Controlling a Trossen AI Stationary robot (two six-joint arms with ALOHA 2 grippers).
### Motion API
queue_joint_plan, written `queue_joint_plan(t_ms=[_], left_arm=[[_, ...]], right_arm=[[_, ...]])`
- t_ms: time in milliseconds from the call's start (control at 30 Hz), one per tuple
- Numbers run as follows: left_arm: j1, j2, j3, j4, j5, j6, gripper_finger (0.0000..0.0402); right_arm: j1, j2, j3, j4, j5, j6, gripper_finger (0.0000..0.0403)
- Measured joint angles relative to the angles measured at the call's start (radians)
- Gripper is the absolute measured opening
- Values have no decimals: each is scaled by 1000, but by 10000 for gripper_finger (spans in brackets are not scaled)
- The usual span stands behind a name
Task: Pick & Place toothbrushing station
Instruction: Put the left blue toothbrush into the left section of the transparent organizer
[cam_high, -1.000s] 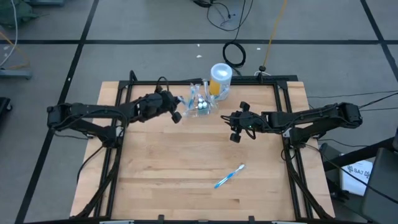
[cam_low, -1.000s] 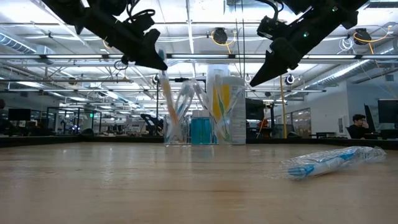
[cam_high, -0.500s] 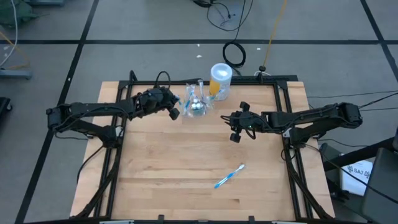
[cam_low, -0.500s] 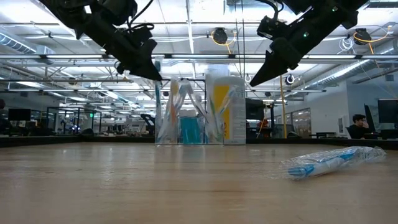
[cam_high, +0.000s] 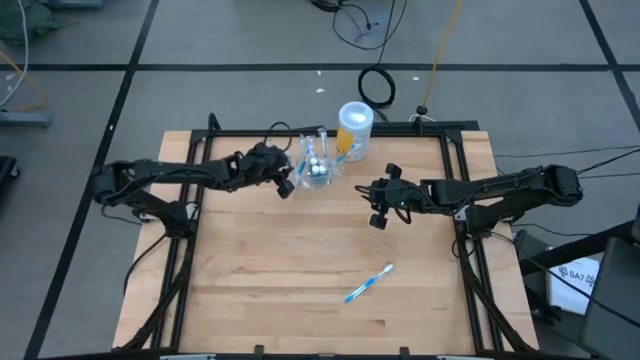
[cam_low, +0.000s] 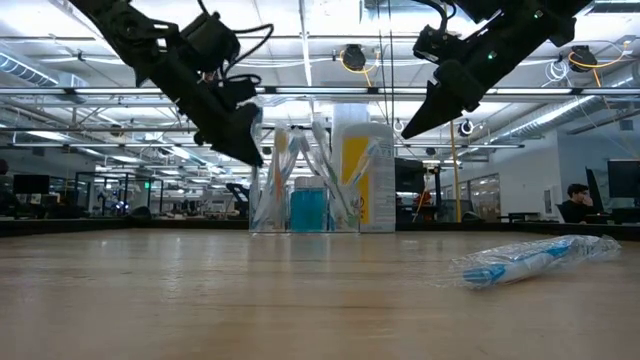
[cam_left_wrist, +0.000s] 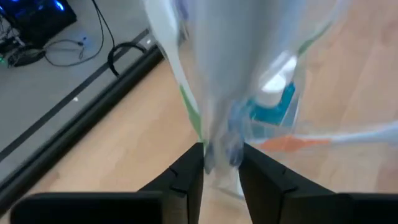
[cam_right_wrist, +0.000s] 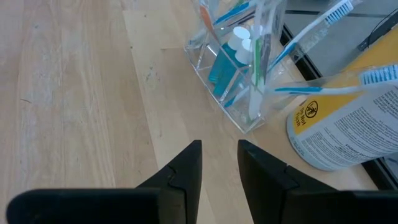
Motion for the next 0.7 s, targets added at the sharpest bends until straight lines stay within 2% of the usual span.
queue_joint_plan(t_ms=[233, 567, 700], left_arm=[[0, 38, 0, 6, -1, 2, 77], [-11, 20, 0, 23, 0, 15, 72], [-10, 20, 0, 22, -1, 11, 39]], right_arm=[[0, 0, 0, 0, 0, 0, 94], [0, 0, 0, 0, 0, 0, 94], [0, 0, 0, 0, 0, 0, 95]])
